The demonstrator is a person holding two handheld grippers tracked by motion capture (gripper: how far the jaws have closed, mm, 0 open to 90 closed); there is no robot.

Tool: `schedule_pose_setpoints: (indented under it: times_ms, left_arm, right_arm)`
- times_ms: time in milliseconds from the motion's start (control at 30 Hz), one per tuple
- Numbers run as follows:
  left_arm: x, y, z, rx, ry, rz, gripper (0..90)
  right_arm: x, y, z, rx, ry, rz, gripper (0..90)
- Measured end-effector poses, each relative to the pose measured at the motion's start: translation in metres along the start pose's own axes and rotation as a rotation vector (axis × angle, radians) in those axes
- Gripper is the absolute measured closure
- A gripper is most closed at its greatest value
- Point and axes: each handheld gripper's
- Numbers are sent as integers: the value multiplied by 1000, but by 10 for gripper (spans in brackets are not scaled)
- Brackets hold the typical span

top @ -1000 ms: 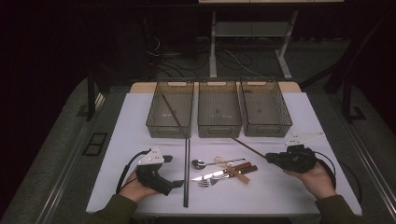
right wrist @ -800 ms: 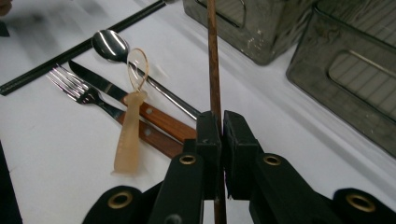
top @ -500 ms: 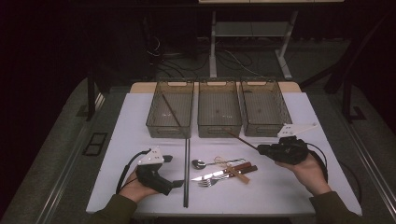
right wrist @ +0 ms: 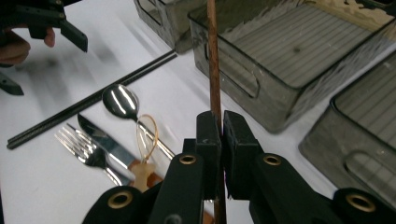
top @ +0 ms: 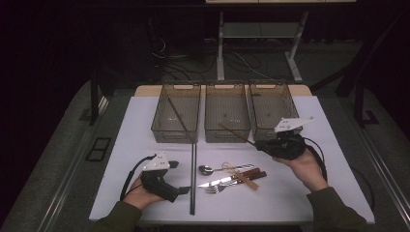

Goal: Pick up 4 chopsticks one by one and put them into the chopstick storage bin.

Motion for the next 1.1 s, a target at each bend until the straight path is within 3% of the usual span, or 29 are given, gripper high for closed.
schedule_pose_setpoints:
  times_ms: [433,1100]
  left_arm:
    - [0,0,0,4,-4,3,0]
    - [1,0,0,15,-15,-2,0]
  right_arm:
    - [-4,24,29,7,-4,-10,856]
    - [-7,62,81,-37,-9,-41,856]
Point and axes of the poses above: each handheld gripper's, and its own axes: y roughly forward along the jaws, z roughly out of its top, x roughly to its right, and after that the axes turned 1 degree about -x, right-handed
